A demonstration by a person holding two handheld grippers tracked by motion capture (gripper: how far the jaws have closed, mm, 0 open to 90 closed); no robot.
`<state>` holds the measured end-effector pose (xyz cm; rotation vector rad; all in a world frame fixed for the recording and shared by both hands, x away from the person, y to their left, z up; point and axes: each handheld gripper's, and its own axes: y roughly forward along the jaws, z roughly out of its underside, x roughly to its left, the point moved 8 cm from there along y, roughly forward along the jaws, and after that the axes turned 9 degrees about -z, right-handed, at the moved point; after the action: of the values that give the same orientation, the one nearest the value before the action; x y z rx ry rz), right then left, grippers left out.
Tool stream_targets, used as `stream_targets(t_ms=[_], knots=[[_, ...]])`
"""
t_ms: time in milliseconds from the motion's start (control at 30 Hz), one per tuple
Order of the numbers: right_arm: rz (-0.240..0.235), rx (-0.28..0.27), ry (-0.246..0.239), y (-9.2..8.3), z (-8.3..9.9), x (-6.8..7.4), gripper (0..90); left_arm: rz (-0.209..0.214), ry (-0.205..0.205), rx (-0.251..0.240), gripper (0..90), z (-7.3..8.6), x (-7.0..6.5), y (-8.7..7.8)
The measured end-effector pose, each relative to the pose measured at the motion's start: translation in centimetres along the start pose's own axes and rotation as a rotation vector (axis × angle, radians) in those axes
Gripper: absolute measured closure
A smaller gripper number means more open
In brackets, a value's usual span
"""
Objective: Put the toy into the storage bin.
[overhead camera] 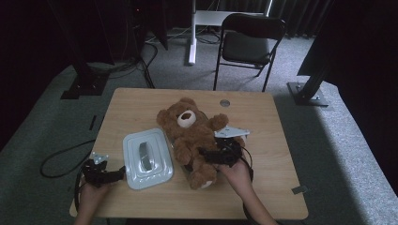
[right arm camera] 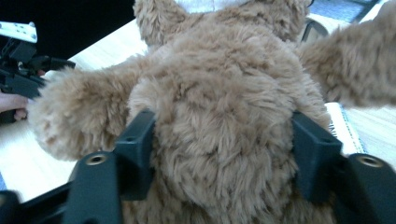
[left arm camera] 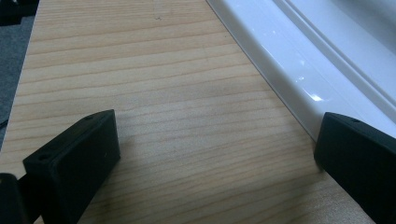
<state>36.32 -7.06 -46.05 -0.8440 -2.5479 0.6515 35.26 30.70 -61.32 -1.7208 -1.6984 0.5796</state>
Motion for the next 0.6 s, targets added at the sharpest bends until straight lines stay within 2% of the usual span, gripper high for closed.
stream_targets(t_ms=[300, 500, 533, 600], knots=[[-0.002, -0.061, 0.006, -0.6, -2.0, -0.2, 32.1, 0.000, 0.000, 0.000, 0.8, 0.0, 0.0, 0.0], [0.008, -0.118, 0.005, -1.4, -4.1, -0.4, 30.6, -0.001, 0.001, -0.001, 0.8, 0.0, 0.0, 0.0], [-0.015, -0.112, 0.006, -1.3, -4.7, -0.4, 30.7, 0.000, -0.001, -0.001, 0.8, 0.0, 0.0, 0.0], [-0.026, -0.109, 0.003, -1.2, -5.5, -0.4, 30.5, 0.000, 0.000, -0.001, 0.8, 0.0, 0.0, 0.0]])
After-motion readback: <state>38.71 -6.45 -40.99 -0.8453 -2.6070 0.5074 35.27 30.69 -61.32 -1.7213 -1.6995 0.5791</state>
